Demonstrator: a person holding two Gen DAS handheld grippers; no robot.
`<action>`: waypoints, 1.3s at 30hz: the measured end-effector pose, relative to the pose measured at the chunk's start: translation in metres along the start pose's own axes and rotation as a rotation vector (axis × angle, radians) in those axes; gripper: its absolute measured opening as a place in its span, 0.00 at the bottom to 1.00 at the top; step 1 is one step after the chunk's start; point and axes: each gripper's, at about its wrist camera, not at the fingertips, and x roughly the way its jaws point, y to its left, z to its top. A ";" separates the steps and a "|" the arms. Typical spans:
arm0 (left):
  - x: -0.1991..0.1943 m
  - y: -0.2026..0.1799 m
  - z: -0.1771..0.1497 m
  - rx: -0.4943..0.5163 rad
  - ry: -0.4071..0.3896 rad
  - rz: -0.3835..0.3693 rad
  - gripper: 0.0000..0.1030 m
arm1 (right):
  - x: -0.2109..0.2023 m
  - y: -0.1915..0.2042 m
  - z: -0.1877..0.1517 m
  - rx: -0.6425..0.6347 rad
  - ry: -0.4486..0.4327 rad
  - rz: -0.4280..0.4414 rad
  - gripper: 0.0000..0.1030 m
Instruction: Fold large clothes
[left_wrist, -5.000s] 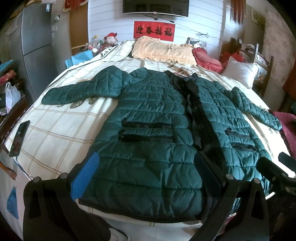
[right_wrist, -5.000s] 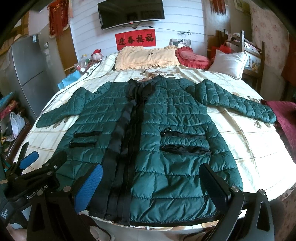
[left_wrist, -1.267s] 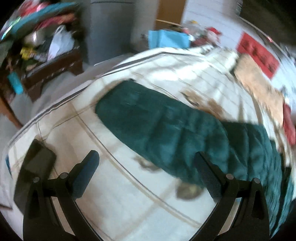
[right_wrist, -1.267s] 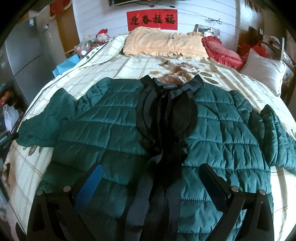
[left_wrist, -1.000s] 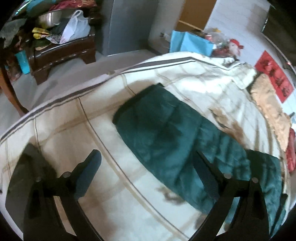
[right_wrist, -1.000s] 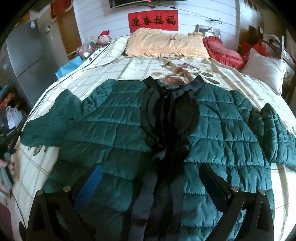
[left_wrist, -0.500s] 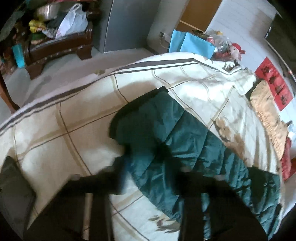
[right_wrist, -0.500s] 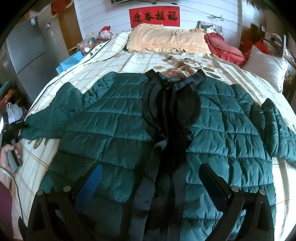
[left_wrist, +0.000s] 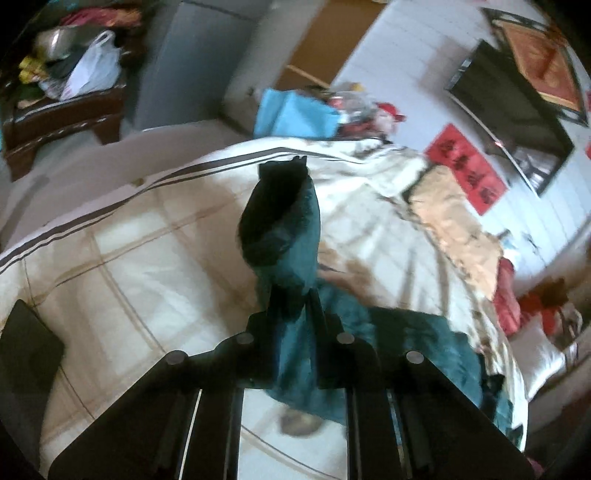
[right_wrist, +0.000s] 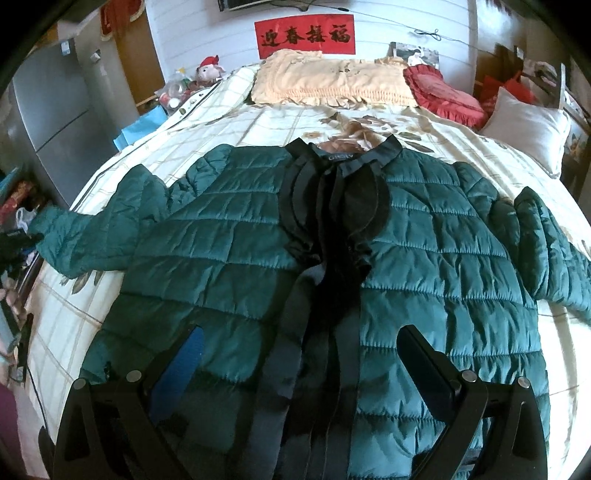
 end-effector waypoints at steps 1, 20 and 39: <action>-0.005 -0.008 -0.002 0.010 -0.001 -0.019 0.11 | -0.002 0.000 -0.001 0.000 -0.002 0.002 1.00; -0.001 -0.012 -0.029 0.003 0.051 -0.011 0.45 | -0.014 -0.018 -0.016 0.019 -0.005 -0.006 1.00; 0.055 0.103 -0.009 -0.417 0.047 -0.010 0.80 | 0.013 0.008 -0.016 -0.035 0.057 -0.008 1.00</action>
